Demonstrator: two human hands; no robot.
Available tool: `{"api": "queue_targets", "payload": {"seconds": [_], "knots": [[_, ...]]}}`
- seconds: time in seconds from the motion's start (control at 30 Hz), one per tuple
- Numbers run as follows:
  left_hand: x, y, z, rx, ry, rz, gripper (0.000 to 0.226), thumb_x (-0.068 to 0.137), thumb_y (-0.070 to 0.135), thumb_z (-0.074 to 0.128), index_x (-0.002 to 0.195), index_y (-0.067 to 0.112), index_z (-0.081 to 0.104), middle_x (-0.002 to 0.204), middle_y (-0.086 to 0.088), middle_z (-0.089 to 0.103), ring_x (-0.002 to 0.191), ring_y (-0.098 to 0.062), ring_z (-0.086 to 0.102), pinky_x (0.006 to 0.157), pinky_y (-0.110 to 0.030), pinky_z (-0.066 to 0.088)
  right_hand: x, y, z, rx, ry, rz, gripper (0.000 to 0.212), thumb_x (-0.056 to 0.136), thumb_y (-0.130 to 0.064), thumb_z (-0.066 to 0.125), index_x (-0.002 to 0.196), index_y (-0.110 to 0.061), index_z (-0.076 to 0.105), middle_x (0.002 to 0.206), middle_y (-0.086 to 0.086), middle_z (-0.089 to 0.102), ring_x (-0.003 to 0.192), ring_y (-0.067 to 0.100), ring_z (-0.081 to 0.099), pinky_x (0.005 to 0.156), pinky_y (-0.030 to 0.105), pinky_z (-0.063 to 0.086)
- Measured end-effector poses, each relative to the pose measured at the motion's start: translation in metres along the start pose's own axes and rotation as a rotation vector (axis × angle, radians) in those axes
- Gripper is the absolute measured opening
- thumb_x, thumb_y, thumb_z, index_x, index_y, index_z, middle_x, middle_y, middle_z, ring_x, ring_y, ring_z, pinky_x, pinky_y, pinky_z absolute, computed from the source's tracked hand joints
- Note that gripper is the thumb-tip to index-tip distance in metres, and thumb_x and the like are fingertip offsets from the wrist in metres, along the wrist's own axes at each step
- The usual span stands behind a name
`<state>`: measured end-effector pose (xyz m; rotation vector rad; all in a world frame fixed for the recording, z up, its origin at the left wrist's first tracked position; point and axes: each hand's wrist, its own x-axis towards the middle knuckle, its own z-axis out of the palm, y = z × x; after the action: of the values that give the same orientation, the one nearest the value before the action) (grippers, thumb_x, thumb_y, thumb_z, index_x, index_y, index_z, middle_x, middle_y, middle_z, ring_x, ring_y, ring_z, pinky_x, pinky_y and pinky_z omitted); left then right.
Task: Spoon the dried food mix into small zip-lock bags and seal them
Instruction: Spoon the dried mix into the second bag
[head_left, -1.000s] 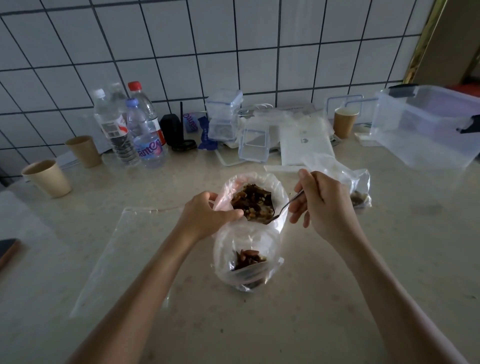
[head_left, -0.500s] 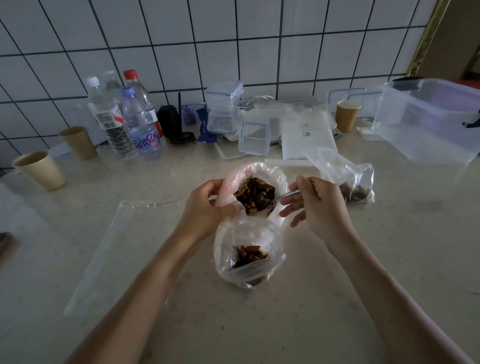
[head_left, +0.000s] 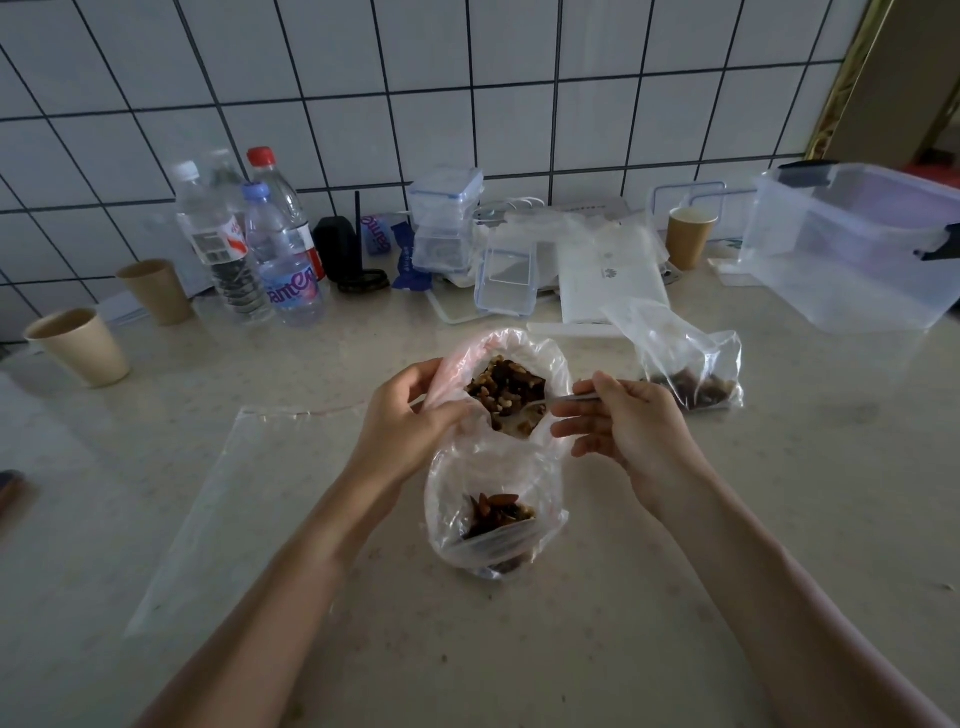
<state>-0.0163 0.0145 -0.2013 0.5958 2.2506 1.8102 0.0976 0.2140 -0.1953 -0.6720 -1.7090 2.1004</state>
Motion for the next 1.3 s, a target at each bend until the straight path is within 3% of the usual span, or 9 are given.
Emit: {"api": "queue_targets", "payload": {"seconds": [0.17,0.3,0.47,0.67,0.87,1.0,1.07,1.17,1.3], "knots": [[0.001,0.002,-0.002,-0.016,0.049,0.002,0.035,0.091,0.033,0.076,0.126,0.031,0.07,0.112,0.013,0.077,0.103,-0.009,0.074,0.094,-0.042,0.061,-0.001,-0.005,0.0,0.052,0.013,-0.043,0.033,0.112,-0.021,0.043,0.107,0.002,0.066,0.089,0.018,0.079,0.071,0.029,0.076,0.05,0.029,0.056],[0.001,0.006,-0.006,0.071,0.066,0.011,0.045,0.094,0.041,0.071,0.136,0.028,0.064,0.123,0.011,0.072,0.114,-0.01,0.068,0.099,-0.043,0.058,-0.003,-0.012,-0.002,0.08,0.026,-0.084,0.033,0.112,-0.023,0.044,0.106,0.001,0.066,0.088,0.019,0.078,0.069,0.029,0.075,0.048,0.029,0.055],[0.0,0.01,-0.016,0.218,0.038,0.032,0.046,0.093,0.052,0.069,0.132,0.029,0.066,0.119,0.015,0.07,0.104,-0.003,0.068,0.09,-0.033,0.06,-0.008,-0.02,-0.007,0.079,-0.011,-0.151,0.036,0.112,-0.026,0.042,0.107,0.001,0.065,0.089,0.02,0.078,0.069,0.029,0.073,0.049,0.03,0.054],[-0.013,0.013,-0.031,0.443,0.103,0.081,0.046,0.092,0.051,0.07,0.129,0.022,0.067,0.12,0.014,0.068,0.107,-0.002,0.064,0.088,-0.022,0.047,-0.015,-0.031,-0.007,0.136,-0.081,-0.213,0.039,0.112,-0.029,0.044,0.095,-0.003,0.067,0.084,0.023,0.075,0.061,0.03,0.07,0.045,0.031,0.05],[-0.055,0.018,-0.036,0.426,0.158,0.154,0.019,0.093,0.046,0.069,0.097,0.028,0.071,0.084,0.015,0.073,0.082,0.004,0.067,0.068,-0.006,0.046,-0.022,-0.035,-0.005,0.099,-0.154,-0.252,0.041,0.112,-0.031,0.041,0.091,-0.004,0.064,0.072,0.018,0.07,0.055,0.03,0.065,0.042,0.031,0.045],[-0.082,0.019,-0.031,0.371,-0.006,0.103,0.042,0.093,0.065,0.054,0.077,0.029,0.069,0.062,0.004,0.069,0.052,-0.005,0.062,0.059,-0.01,0.045,-0.027,-0.035,-0.003,0.015,-0.222,-0.291,0.042,0.113,-0.031,0.039,0.09,-0.004,0.062,0.066,0.017,0.067,0.053,0.027,0.061,0.043,0.03,0.042],[-0.088,0.018,-0.027,0.374,-0.037,0.066,0.035,0.092,0.061,0.059,0.081,0.03,0.07,0.06,0.002,0.069,0.051,-0.008,0.063,0.057,-0.012,0.045,-0.028,-0.035,-0.002,-0.042,-0.252,-0.33,0.043,0.113,-0.031,0.038,0.087,-0.005,0.062,0.065,0.016,0.066,0.053,0.028,0.06,0.042,0.031,0.041],[-0.088,0.018,-0.023,0.31,-0.016,0.045,0.015,0.096,0.037,0.07,0.087,0.026,0.074,0.063,0.0,0.072,0.052,-0.013,0.066,0.054,-0.017,0.046,-0.029,-0.035,0.001,-0.152,-0.318,-0.396,0.043,0.113,-0.029,0.036,0.086,-0.007,0.06,0.063,0.014,0.066,0.052,0.03,0.06,0.042,0.032,0.04],[-0.086,0.024,-0.02,0.244,0.019,0.047,0.015,0.098,0.028,0.07,0.083,0.026,0.073,0.059,0.001,0.071,0.042,-0.006,0.059,0.046,-0.013,0.042,-0.03,-0.033,0.004,-0.25,-0.456,-0.508,0.042,0.113,-0.031,0.036,0.088,-0.008,0.061,0.062,0.011,0.065,0.051,0.03,0.062,0.039,0.035,0.041]]}}
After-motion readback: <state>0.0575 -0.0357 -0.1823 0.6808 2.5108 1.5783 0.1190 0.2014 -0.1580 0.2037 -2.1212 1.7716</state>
